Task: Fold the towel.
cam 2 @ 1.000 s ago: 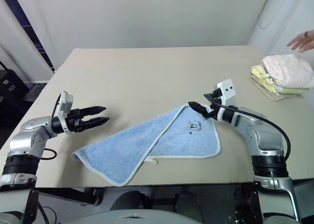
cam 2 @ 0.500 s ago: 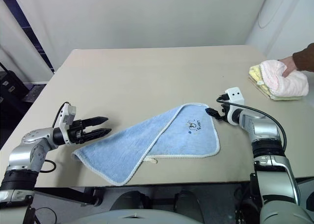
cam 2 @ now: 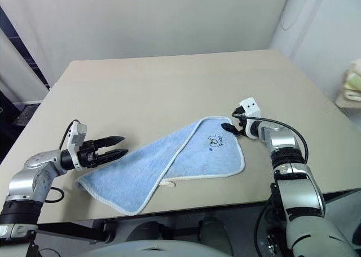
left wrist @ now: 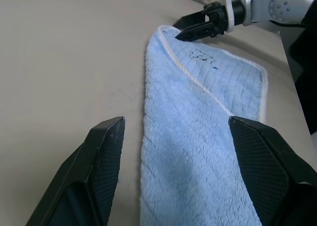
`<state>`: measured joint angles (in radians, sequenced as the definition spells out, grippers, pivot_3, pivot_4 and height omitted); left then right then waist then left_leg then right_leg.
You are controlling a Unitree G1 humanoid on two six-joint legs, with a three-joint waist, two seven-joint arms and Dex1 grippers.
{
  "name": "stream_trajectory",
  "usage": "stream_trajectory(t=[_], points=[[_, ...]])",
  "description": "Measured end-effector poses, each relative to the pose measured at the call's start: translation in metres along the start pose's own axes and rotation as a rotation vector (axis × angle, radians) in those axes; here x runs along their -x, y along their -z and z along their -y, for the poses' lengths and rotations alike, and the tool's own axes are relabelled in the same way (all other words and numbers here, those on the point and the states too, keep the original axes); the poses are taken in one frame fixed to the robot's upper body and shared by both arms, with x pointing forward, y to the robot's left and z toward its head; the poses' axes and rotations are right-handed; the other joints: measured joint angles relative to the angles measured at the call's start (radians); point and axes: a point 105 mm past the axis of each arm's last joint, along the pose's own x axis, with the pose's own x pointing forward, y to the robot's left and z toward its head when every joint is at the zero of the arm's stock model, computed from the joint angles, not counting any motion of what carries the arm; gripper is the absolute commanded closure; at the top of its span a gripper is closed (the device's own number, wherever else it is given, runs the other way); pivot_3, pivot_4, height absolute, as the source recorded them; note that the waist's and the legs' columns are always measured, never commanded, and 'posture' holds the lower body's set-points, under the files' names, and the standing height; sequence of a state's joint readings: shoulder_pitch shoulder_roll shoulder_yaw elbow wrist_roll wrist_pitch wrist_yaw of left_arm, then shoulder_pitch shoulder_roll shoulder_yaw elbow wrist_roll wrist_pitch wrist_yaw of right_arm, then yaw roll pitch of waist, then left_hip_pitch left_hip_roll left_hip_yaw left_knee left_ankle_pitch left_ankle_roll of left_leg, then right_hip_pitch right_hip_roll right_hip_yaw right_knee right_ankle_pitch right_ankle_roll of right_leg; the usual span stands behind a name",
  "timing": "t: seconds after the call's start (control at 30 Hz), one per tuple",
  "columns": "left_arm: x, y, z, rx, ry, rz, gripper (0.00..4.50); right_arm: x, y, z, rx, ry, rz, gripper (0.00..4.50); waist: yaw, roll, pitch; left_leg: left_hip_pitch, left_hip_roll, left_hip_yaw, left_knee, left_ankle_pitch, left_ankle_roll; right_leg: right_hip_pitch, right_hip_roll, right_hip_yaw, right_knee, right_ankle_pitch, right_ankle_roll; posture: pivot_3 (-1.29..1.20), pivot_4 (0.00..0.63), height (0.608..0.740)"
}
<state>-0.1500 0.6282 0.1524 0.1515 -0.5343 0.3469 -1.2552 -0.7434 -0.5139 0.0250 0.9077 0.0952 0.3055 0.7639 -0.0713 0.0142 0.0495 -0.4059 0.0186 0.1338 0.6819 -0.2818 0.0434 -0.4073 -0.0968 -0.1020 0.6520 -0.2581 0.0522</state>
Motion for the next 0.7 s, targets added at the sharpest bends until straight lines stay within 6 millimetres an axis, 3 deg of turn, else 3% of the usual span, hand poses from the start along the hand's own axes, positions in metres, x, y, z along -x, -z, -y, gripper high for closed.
stream_trajectory(t=[0.43, 0.7], points=[[-0.008, -0.009, 0.003, -0.009, -0.008, 0.01, 0.98, -0.012, -0.005, -0.012, 0.073, -0.044, 0.006, 4.48, 0.002, -0.001, -0.001, 0.002, 0.002, 0.001, 0.0, 0.001, -0.002, -0.002, 0.0, 0.0, 0.0, 0.0, -0.003, 0.0, 0.0, 0.74], [-0.011, -0.017, 0.007, -0.022, 0.004, 0.023, 0.98, -0.005, -0.017, -0.004, 0.061, 0.0, 0.066, 4.48, 0.005, 0.0, 0.0, -0.002, 0.002, 0.001, -0.001, 0.002, -0.005, -0.004, -0.001, 0.0, 0.0, 0.0, -0.005, 0.0, 0.0, 0.74]])
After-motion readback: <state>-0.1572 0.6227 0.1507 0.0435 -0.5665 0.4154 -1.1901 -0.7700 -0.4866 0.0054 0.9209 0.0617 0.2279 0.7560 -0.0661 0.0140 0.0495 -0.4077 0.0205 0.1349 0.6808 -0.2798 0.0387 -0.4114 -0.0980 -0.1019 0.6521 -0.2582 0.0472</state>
